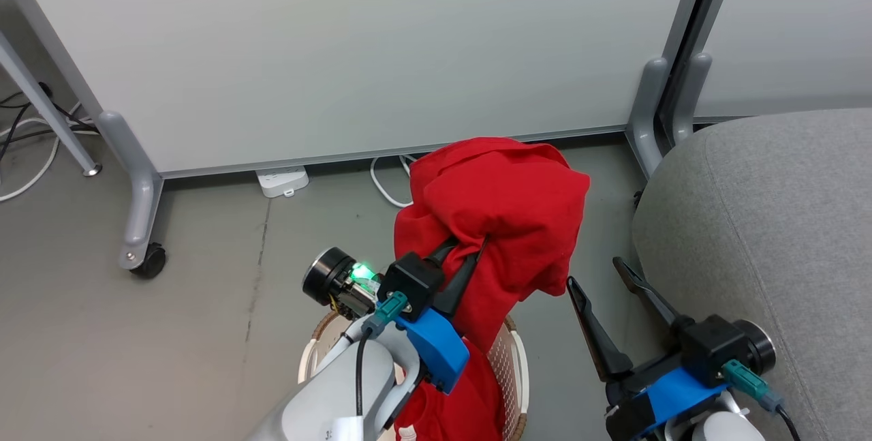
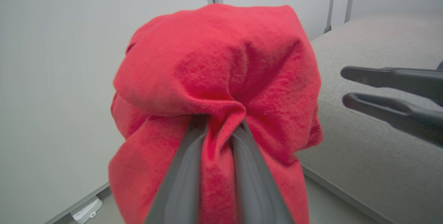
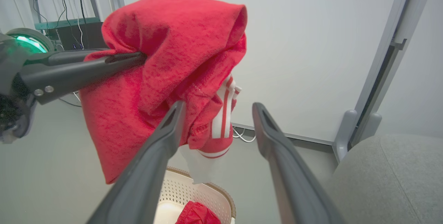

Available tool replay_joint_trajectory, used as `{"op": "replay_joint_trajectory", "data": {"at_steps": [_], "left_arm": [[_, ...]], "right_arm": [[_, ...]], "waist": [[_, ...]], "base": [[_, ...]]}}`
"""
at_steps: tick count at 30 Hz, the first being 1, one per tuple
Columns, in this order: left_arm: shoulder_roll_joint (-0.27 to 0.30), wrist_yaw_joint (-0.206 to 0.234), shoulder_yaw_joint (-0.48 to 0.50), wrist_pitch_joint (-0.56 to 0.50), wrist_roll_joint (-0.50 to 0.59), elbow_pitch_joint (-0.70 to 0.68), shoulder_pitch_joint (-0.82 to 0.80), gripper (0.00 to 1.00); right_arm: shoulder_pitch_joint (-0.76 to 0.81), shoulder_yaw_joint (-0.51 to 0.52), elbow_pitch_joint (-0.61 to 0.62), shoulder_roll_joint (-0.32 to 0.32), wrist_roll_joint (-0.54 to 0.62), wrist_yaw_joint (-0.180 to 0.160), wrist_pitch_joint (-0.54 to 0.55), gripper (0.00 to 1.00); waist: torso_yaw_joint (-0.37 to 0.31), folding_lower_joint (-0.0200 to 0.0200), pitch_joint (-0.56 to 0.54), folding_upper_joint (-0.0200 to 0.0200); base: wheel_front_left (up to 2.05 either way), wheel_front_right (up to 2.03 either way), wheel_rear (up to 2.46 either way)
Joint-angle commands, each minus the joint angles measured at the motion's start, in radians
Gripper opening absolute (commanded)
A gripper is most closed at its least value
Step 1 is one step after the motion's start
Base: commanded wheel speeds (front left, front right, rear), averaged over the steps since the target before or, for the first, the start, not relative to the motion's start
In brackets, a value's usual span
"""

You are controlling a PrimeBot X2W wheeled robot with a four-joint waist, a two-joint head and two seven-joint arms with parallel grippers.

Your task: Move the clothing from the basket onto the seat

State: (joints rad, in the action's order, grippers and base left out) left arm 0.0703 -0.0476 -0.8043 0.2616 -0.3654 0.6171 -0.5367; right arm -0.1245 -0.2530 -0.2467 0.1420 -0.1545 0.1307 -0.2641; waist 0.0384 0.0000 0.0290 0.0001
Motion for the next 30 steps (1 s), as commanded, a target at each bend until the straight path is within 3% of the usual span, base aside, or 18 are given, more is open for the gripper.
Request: {"op": "replay_joint_trajectory", "data": {"at_steps": [1, 24, 25, 26, 27, 30], "left_arm": [[-0.002, -0.002, -0.008, 0.005, 0.006, -0.006, -0.023, 0.0], [-0.021, 0.001, -0.098, 0.005, -0.007, -0.033, -0.094, 0.0], [-0.021, 0.002, -0.101, 0.005, -0.011, -0.034, -0.096, 0.0], [-0.021, 0.004, -0.103, 0.005, -0.013, -0.036, -0.099, 0.0], [-0.021, 0.005, -0.105, 0.005, -0.015, -0.038, -0.102, 0.0], [-0.021, 0.009, -0.114, 0.005, -0.022, -0.04, -0.107, 0.0]], "right_arm": [[-0.033, -0.019, -0.018, 0.011, -0.008, 0.0, -0.001, 1.0], [-0.249, -0.172, -0.172, 0.035, -0.132, 0.0, -0.001, 1.0], [-0.254, -0.177, -0.177, 0.034, -0.14, 0.0, -0.001, 0.74], [-0.262, -0.18, -0.18, 0.036, -0.146, 0.0, -0.001, 0.05], [-0.268, -0.184, -0.182, 0.037, -0.153, 0.0, -0.001, 0.0], [-0.277, -0.192, -0.184, 0.038, -0.165, 0.0, -0.001, 0.0]], "waist": [[0.009, 0.0, 0.012, -0.0001], [0.053, 0.0, 0.105, -0.0001], [0.053, 0.0, 0.107, -0.0001], [0.053, 0.0, 0.109, -0.0001], [0.053, 0.0, 0.11, -0.0001], [0.051, 0.0, 0.113, -0.0001]], "base": [[0.0, 0.0, 0.0], [0.0, 0.0, 0.0], [0.0, 0.0, 0.0], [0.0, 0.0, 0.0], [0.0, 0.0, 0.0], [0.0, 0.0, 0.0]]}}
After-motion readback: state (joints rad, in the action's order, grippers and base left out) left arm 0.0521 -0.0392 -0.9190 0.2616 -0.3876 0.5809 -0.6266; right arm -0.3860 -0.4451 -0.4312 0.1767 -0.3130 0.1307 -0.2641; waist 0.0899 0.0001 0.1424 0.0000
